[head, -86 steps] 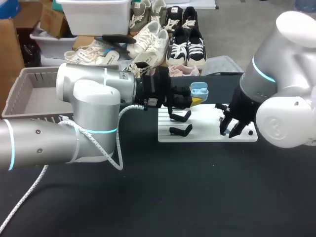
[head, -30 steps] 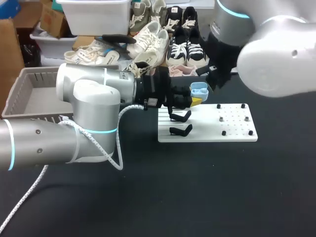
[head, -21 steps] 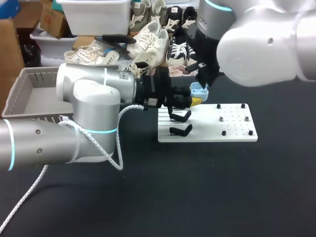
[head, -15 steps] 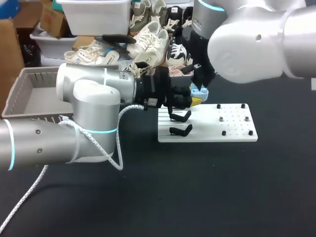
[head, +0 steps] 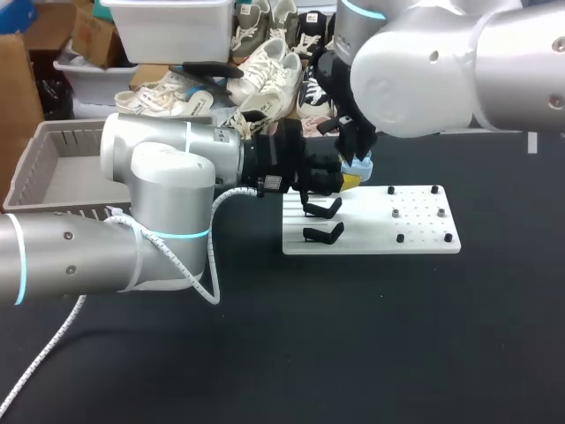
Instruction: Pick up each earbud case from the left stands, insert the matching earbuds, close the lid, and place the case in the box.
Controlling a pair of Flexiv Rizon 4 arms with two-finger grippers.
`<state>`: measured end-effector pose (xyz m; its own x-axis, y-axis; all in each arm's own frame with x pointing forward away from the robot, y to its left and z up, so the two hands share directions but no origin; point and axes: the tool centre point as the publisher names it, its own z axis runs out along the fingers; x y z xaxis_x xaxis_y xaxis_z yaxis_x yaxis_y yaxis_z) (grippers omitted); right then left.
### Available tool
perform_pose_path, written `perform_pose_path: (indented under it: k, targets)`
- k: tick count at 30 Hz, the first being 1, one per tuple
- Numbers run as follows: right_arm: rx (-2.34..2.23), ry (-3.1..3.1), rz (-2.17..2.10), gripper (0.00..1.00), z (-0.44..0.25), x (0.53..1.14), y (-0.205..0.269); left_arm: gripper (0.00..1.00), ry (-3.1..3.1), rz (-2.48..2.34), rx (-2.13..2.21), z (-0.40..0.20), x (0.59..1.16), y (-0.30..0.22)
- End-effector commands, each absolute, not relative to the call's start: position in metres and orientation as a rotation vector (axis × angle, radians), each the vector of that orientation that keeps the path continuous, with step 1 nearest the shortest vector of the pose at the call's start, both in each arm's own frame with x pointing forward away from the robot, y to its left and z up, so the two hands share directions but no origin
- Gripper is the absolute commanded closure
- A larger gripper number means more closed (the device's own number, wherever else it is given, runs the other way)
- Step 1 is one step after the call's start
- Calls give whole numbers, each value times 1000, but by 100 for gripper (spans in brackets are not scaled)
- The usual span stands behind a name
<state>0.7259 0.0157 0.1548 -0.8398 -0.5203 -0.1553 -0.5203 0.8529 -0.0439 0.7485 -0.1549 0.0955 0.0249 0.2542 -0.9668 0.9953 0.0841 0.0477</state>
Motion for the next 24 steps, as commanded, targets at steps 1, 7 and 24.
perform_pose_path:
  k: [1,7,24]
  targets:
    - [-812,2878,-1,100,153,730,18,100,1406,-980,1338,95,747,-154]
    - [-809,2884,-1,100,152,731,19,100,1406,-980,1338,95,747,-154]
    - [-791,2892,-7,100,151,735,18,100,1406,-980,1338,95,747,-154]
